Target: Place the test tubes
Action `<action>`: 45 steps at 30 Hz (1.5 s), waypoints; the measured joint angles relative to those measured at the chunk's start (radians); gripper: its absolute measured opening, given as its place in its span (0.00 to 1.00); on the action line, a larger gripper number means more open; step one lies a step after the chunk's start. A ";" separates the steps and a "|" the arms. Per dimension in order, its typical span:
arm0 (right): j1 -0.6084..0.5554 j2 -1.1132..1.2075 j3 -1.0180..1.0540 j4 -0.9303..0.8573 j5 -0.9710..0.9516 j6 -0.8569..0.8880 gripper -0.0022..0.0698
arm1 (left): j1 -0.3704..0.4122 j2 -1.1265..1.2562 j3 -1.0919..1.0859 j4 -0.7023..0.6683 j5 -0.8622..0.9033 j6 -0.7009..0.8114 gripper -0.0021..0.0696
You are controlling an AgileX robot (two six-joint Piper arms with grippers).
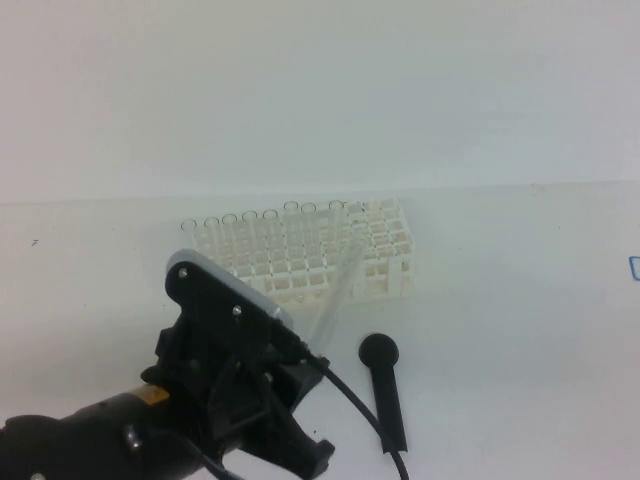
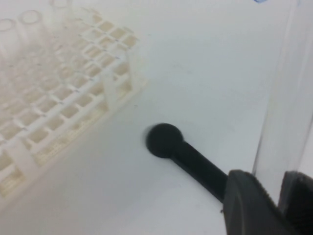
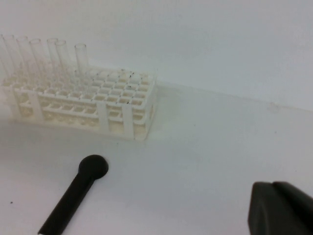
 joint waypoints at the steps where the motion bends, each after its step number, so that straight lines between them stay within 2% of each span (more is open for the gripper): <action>1: 0.000 0.000 0.000 0.006 0.000 -0.002 0.03 | 0.000 0.001 0.000 0.000 -0.016 -0.014 0.03; 6: 0.000 0.000 0.000 0.013 -0.002 -0.019 0.03 | 0.002 0.012 0.000 -0.034 -0.138 -0.055 0.03; 10: 0.000 0.000 0.000 0.017 -0.012 -0.032 0.03 | 0.002 0.014 0.000 -0.049 -0.157 -0.082 0.03; 14: 0.000 0.000 0.000 0.019 -0.031 -0.034 0.03 | 0.002 0.037 0.000 0.055 -0.169 -0.082 0.03; 17: 0.000 0.000 0.000 0.031 -0.040 -0.035 0.03 | 0.002 0.063 0.000 0.261 -0.163 -0.188 0.03; 20: 0.000 0.000 0.000 0.046 -0.054 -0.040 0.03 | 0.002 0.093 0.005 0.601 -0.259 -0.561 0.03; 22: 0.000 0.000 0.000 0.049 -0.063 -0.068 0.03 | 0.008 0.122 0.028 0.888 -0.467 -0.889 0.03; 24: 0.000 0.000 0.000 0.053 -0.073 -0.111 0.03 | 0.036 0.167 0.040 1.084 -0.665 -1.102 0.03; 27: 0.000 0.000 0.000 0.066 -0.097 -0.146 0.03 | 0.096 0.254 0.040 1.305 -0.772 -1.302 0.03; 31: 0.000 0.000 0.000 0.125 -0.110 -0.160 0.03 | 0.162 0.361 0.040 1.583 -0.897 -1.471 0.03; 34: 0.000 0.000 0.000 0.160 -0.063 -0.233 0.03 | 0.205 0.404 0.040 1.724 -1.032 -1.527 0.03; 36: 0.001 0.007 -0.006 0.210 0.004 -0.338 0.03 | 0.229 0.415 0.040 1.782 -1.055 -1.558 0.03; 38: 0.005 0.027 -0.012 0.346 0.074 -0.501 0.03 | 0.254 0.415 0.040 1.841 -1.055 -1.582 0.03; 43: 0.005 0.136 -0.019 0.918 0.185 -1.032 0.03 | 0.294 0.415 0.040 1.992 -1.117 -1.661 0.03; 45: 0.005 0.211 -0.040 1.032 0.195 -1.197 0.03 | 0.311 0.415 0.040 2.043 -1.140 -1.666 0.03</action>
